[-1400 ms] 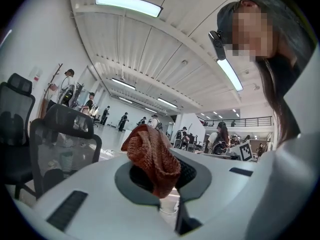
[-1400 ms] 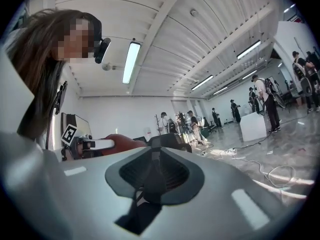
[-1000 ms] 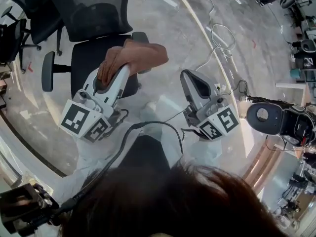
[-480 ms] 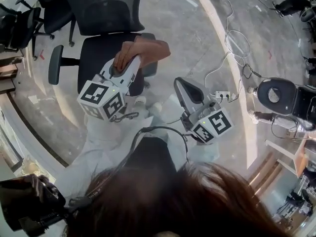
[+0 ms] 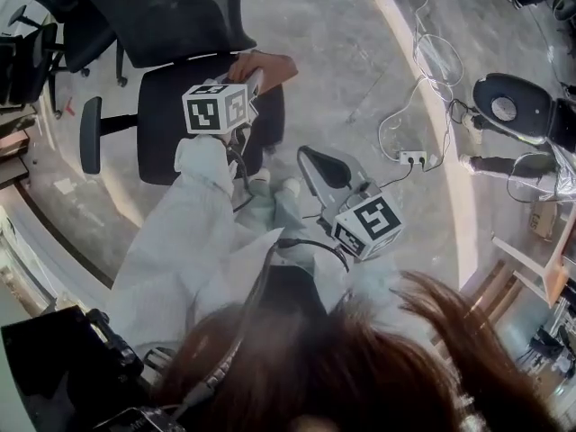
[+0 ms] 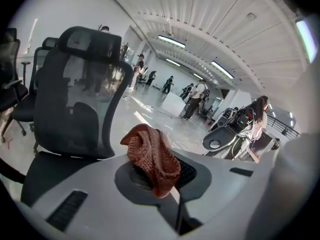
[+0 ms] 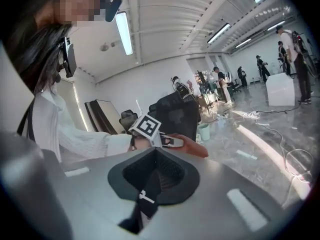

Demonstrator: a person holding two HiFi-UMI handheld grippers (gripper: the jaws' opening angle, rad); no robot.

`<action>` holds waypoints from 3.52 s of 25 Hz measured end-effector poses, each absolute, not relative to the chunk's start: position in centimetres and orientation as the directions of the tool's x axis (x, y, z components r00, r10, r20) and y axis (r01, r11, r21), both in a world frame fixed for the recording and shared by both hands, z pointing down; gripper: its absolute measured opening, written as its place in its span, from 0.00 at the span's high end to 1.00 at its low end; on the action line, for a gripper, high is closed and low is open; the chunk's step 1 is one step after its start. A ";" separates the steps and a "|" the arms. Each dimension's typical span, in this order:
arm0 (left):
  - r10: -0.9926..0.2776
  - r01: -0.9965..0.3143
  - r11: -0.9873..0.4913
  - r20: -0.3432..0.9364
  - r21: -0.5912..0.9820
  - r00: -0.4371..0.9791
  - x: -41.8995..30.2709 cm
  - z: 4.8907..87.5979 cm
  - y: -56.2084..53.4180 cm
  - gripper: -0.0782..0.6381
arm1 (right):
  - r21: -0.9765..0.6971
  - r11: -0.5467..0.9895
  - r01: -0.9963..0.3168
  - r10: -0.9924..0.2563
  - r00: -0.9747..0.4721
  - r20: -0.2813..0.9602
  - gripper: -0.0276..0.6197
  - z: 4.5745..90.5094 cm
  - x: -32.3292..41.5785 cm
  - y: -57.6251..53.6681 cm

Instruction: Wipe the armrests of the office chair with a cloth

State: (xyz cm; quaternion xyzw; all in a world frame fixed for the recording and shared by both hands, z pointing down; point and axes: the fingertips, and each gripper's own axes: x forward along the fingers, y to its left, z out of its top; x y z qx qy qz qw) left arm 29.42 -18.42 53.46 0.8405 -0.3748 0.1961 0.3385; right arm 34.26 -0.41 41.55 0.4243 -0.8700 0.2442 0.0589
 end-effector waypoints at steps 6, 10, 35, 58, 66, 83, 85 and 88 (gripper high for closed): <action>-0.395 -0.798 -0.400 0.701 0.451 0.594 29.7 60.6 -20.5 0.84 | -0.417 0.528 -0.740 -0.670 -0.665 0.331 0.95 43.3 32.7 -0.8; -0.334 -0.829 -0.397 0.780 0.393 0.530 28.7 63.8 -19.4 0.84 | -0.435 0.536 -0.723 -0.654 -0.682 0.328 0.95 44.0 32.6 -1.1; -0.224 -0.744 -0.494 0.761 0.450 0.609 25.9 60.7 -0.5 0.84 | -0.423 0.542 -0.726 -0.652 -0.681 0.334 0.95 43.6 29.8 2.6; -0.365 -0.828 -0.492 0.801 0.267 0.475 28.2 64.9 -22.8 0.84 | -0.375 0.517 -0.770 -0.598 -0.638 0.486 0.95 48.9 29.6 -2.2; -0.246 -0.774 -0.520 0.805 0.361 0.541 28.5 64.6 -17.5 0.84 | -0.389 0.489 -0.781 -0.621 -0.625 0.473 0.95 49.0 31.0 -1.6; -0.192 -0.731 -0.523 0.775 0.438 0.602 25.5 61.3 -1.1 0.84 | -0.385 0.492 -0.781 -0.638 -0.624 0.450 0.95 46.7 29.6 3.3; -0.188 -0.730 -0.532 0.780 0.430 0.597 25.3 61.3 -0.6 0.84 | -0.386 0.498 -0.777 -0.635 -0.629 0.448 0.95 46.6 29.4 3.6; -0.195 -0.725 -0.550 0.781 0.413 0.593 25.2 61.5 -0.9 0.84 | -0.387 0.500 -0.775 -0.632 -0.632 0.448 0.95 46.9 29.4 3.6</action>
